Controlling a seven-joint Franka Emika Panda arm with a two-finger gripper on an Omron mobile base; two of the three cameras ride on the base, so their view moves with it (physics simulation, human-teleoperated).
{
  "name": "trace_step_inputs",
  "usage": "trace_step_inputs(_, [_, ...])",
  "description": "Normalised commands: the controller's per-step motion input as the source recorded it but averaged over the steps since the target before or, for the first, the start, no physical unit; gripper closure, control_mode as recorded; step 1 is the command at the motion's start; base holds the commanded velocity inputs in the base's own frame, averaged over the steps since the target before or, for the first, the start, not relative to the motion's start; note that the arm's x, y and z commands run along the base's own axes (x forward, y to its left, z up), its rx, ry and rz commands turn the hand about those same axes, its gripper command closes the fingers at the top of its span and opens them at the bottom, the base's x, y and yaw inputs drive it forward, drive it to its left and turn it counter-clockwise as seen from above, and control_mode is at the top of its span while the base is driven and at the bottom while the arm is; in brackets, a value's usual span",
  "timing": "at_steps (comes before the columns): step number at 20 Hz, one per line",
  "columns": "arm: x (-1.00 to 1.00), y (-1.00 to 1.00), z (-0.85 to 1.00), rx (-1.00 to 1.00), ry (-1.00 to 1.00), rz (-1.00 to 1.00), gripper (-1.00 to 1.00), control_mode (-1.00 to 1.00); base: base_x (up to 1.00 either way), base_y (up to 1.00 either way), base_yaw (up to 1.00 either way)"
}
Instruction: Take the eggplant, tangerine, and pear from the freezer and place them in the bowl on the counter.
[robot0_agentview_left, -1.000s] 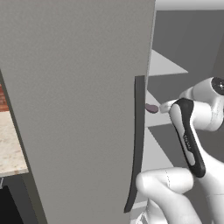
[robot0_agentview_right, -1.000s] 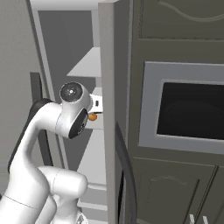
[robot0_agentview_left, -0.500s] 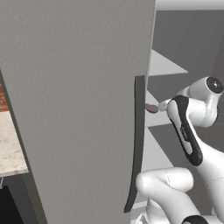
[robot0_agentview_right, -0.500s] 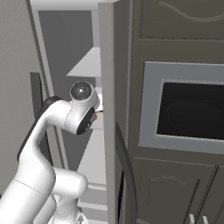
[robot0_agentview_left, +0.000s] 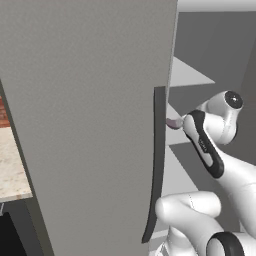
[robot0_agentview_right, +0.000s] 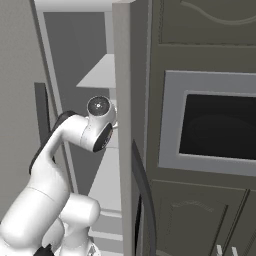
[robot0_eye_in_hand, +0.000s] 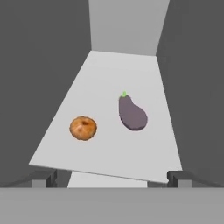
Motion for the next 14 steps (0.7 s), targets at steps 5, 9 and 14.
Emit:
trace_step_inputs(5, [0.38,-0.02,-0.17,0.0,0.0,0.02,-1.0,-1.0,0.0,0.0,0.0])
trace_step_inputs(9, [0.33,0.0,-0.16,0.0,0.0,0.0,-1.0,-1.0,0.0,0.0,0.0])
trace_step_inputs(14, [0.32,0.0,-0.06,0.0,0.04,0.0,-1.0,-1.0,0.0,0.0,0.0])
